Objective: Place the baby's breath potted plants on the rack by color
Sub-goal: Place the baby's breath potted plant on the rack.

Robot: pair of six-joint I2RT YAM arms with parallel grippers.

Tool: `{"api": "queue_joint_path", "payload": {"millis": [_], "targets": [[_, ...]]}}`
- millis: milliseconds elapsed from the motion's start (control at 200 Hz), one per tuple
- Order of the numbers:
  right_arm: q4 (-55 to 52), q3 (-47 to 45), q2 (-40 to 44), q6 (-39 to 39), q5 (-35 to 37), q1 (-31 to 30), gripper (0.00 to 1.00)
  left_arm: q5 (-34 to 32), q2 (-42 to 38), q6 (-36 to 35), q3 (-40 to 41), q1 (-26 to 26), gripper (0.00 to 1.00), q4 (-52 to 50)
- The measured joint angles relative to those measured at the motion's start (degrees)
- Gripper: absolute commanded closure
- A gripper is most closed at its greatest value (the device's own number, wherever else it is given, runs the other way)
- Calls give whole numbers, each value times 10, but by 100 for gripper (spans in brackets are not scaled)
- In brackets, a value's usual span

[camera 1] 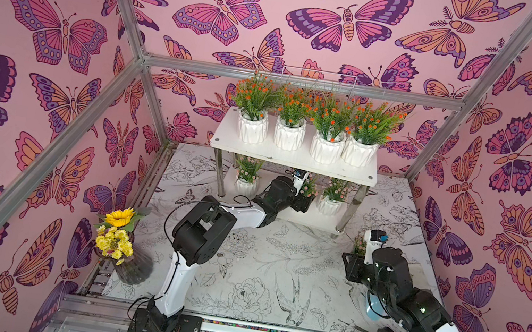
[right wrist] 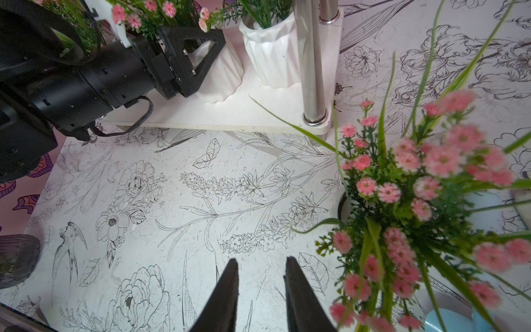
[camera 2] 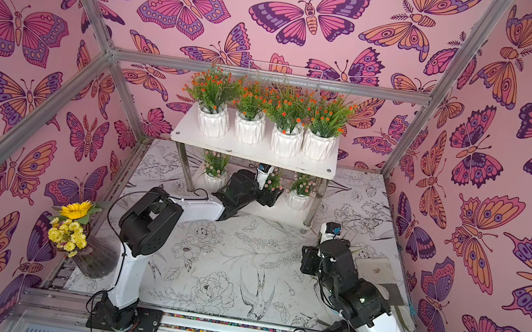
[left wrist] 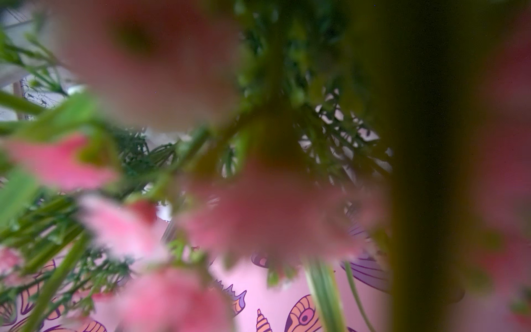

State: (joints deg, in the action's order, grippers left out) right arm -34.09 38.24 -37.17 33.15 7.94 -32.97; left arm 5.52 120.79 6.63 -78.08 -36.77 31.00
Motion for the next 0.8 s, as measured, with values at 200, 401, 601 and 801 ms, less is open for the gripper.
{"api": "queue_joint_path", "payload": {"millis": [200,401,601,801], "targets": [[0,0,2,0,0,0,70,17,20,0,-24,0,33,5],[0,0,11,0,2,0,70,34,37,0,-48,0,30,4],[0,0,14,0,5,0,70,38,43,1,-57,0,10,2],[-1,0,16,0,7,0,70,35,43,4,-54,0,0,3]]}}
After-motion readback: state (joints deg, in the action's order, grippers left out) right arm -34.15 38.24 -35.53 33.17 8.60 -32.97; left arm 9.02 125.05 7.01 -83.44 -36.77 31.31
